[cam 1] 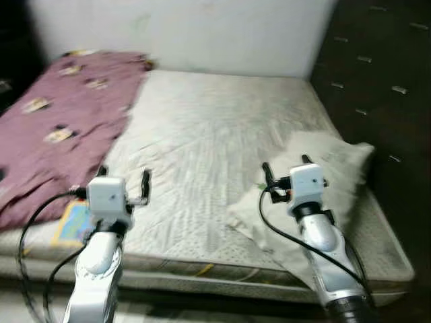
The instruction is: Clean up the room
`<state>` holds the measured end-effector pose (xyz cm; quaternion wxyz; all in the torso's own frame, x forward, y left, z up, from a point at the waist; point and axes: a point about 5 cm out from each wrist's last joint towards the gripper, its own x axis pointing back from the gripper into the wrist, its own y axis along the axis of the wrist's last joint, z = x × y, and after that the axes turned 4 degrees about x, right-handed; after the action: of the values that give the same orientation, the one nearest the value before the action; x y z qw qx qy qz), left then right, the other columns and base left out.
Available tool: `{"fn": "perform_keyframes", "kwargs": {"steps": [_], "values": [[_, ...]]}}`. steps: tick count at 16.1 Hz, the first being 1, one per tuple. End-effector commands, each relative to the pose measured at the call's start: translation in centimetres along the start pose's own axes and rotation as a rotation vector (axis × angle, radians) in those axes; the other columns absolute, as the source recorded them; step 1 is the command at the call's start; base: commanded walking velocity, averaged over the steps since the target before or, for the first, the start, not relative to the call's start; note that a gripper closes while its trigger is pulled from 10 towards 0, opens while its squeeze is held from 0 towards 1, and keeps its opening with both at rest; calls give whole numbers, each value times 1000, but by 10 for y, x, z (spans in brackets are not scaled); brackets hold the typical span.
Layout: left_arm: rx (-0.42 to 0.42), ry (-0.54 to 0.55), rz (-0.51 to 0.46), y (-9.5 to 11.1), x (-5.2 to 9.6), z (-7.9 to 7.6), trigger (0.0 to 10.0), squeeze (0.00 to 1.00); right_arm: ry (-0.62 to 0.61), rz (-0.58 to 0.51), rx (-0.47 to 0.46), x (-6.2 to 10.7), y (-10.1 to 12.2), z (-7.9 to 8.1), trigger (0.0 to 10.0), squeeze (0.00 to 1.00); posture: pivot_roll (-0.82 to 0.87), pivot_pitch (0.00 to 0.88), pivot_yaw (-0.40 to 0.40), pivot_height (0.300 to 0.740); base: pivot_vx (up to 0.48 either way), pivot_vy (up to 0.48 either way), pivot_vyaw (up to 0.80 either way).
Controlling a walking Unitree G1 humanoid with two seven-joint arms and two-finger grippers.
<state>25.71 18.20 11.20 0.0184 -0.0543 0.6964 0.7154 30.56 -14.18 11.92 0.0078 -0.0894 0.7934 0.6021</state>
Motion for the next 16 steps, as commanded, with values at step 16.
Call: {"fn": "perform_keyframes", "kwargs": {"steps": [16], "values": [[28, -103, 6, 7, 5, -24, 10000, 0, 6, 28, 6, 8, 2, -2, 10000, 0, -27, 57, -48, 740, 0, -231, 0]]}}
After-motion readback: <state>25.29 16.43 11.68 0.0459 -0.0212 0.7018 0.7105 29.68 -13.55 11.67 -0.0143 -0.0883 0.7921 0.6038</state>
